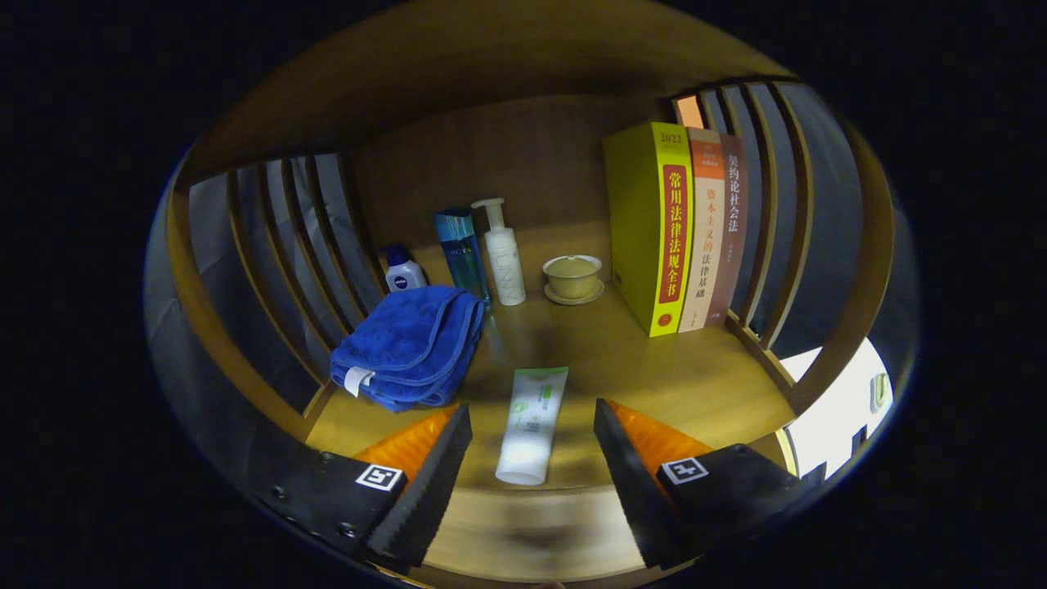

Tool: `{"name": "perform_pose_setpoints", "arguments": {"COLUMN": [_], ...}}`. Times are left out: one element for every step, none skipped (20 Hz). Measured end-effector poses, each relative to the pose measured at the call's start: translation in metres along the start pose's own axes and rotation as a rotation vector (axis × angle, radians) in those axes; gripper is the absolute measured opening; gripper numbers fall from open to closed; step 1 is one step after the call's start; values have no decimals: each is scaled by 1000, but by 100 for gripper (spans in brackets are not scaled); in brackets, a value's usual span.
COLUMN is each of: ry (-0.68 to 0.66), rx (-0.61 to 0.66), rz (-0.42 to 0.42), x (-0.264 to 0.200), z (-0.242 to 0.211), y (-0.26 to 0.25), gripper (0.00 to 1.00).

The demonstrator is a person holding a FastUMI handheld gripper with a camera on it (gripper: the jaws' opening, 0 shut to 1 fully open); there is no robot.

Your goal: Pull open the drawer, take out the items inside it, and place them on the countertop above the cabinet.

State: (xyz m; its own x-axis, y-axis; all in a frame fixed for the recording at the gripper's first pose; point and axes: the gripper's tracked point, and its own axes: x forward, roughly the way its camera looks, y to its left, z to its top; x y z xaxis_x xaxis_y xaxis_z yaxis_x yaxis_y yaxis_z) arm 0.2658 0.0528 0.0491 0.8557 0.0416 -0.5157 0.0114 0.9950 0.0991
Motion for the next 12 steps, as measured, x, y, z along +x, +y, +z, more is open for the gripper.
{"name": "perform_pose_setpoints", "arguments": {"ry": [-4, -15, -24, -37, -47, -60, -73, -85, -91, -99, -104, -106], "rx": [6, 8, 5, -2, -11, -17, -14, -5, -3, 0, -1, 1], "rz": [8, 13, 14, 17, 16, 15, 15, 17, 23, 25, 29, 27], "x": [-7, -14, -23, -31, -40, -48, -58, -66, -75, -84, -92, -99], "z": [-3, -4, -7, -9, -12, -14, -18, -21, -27, -32, -38, -46], "y": [2, 3, 4, 5, 6, 7, 7, 8, 9, 10, 10, 11], "gripper": [99, 99, 99, 99, 99, 99, 99, 99, 99, 99, 99, 99]}}
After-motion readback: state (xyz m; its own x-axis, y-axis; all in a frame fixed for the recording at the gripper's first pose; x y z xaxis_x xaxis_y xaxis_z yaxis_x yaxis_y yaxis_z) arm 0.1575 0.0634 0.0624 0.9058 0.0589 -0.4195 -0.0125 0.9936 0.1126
